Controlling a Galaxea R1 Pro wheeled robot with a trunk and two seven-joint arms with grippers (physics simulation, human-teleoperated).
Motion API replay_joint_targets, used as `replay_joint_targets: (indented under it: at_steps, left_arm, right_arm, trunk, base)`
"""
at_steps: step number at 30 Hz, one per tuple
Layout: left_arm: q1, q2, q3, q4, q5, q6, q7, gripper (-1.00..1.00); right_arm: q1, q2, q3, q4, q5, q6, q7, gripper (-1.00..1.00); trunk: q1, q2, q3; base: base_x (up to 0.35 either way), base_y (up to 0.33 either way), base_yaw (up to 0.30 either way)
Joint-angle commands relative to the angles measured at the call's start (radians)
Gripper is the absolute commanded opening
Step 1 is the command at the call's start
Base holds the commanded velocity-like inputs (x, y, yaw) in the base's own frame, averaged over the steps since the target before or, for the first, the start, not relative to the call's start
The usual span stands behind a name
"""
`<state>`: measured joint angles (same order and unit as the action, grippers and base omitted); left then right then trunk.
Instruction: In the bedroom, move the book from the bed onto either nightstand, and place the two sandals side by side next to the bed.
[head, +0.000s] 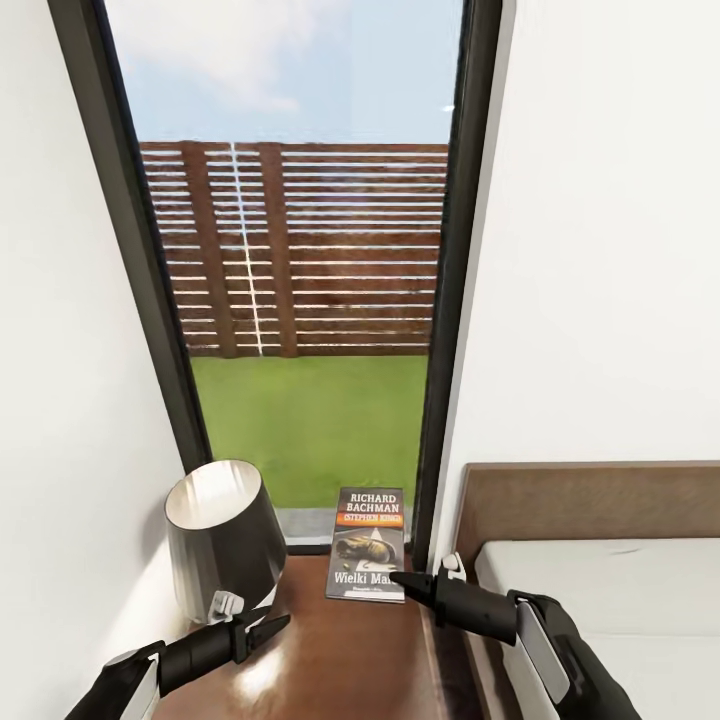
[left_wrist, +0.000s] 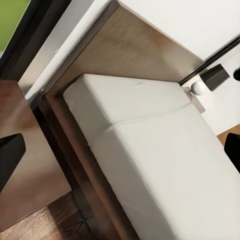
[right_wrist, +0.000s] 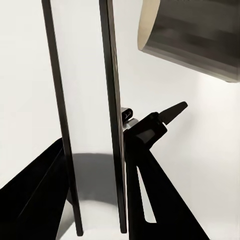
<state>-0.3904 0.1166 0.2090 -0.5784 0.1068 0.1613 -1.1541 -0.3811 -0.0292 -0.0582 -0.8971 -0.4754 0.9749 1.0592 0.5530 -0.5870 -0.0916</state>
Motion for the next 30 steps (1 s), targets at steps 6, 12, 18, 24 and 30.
replay_joint_targets:
  at_steps: [6,12,18,24,30]
  left_arm:
    - [-0.001,0.000,0.001,0.000,0.004,0.011,-0.004,1.00]
    - [-0.001,0.000,0.001,0.000,0.004,0.011,-0.004,1.00]
    - [-0.001,0.000,0.001,0.000,0.004,0.011,-0.004,1.00]
    - [-0.001,0.000,0.001,0.000,0.004,0.011,-0.004,1.00]
    - [-0.001,0.000,0.001,0.000,0.004,0.011,-0.004,1.00]
  right_arm:
    - [-0.001,0.001,0.000,0.107,0.003,0.004,0.002,-1.00]
    - [-0.001,0.001,0.000,0.180,0.003,0.004,-0.015,-1.00]
    - [-0.001,0.002,0.000,0.186,0.003,0.003,-0.103,-1.00]
    - [-0.001,0.003,0.000,0.184,0.003,0.003,-0.122,-1.00]
    - [-0.001,0.003,0.000,0.184,0.003,0.003,-0.123,-1.00]
  trunk:
    - [0.020,-0.037,-0.018]
    - [0.020,-0.037,-0.018]
    - [0.020,-0.037,-0.018]
    - [0.020,-0.037,-0.018]
    - [0.043,-0.079,-0.036]
  base:
    - [0.000,0.000,0.000]
    - [0.000,0.000,0.000]
    - [0.000,0.000,0.000]
    - [0.000,0.000,0.000]
    - [0.000,0.000,0.000]
